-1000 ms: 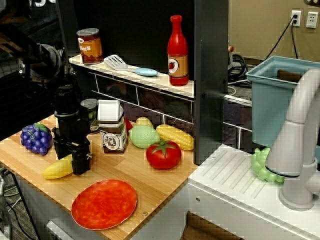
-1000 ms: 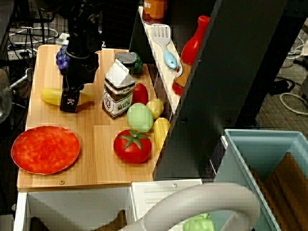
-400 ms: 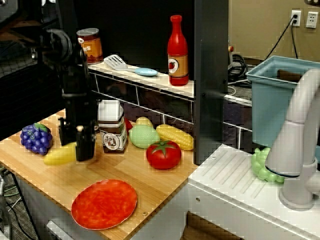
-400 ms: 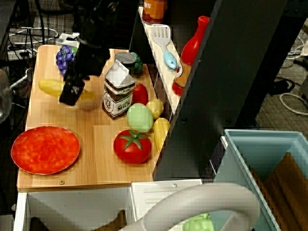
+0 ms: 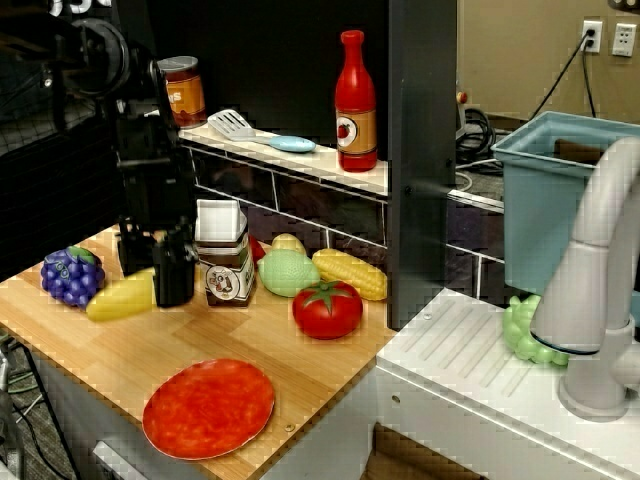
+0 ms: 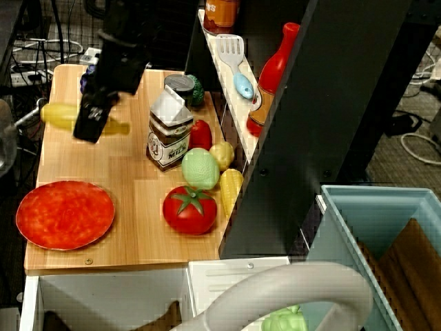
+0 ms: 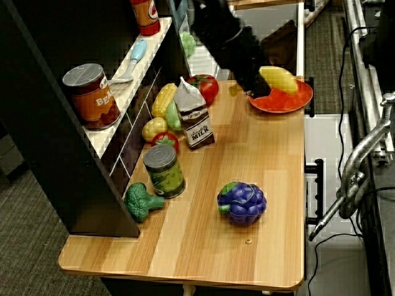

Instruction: Put banana on plate

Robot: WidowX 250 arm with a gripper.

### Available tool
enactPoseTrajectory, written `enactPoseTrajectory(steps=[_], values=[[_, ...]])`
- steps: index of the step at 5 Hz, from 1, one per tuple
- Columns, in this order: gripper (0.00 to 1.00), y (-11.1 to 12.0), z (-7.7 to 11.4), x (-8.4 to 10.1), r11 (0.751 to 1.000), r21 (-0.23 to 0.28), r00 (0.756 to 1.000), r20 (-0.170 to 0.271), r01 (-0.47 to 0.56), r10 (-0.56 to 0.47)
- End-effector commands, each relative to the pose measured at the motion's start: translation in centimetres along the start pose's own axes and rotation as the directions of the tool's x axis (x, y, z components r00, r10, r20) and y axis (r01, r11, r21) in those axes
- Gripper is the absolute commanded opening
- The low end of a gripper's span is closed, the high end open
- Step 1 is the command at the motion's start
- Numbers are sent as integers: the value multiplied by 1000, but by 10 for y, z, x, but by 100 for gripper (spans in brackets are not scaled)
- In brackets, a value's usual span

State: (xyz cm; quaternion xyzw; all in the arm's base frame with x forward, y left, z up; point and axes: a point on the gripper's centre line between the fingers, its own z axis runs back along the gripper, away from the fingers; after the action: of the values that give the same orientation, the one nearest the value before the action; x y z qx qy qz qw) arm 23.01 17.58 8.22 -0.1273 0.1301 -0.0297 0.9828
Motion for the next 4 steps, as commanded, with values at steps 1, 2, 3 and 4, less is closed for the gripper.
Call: enactPoseTrajectory(steps=[1,2,3,4], values=[[0,-40,-21,-42,993,83,996,46,78,-82],[0,-48,-32,-52,994,58,995,15,93,-94],[0,-61,-36,-51,995,19,995,-14,98,-98],[0,-73,-43,-40,995,-16,994,-39,98,-99]])
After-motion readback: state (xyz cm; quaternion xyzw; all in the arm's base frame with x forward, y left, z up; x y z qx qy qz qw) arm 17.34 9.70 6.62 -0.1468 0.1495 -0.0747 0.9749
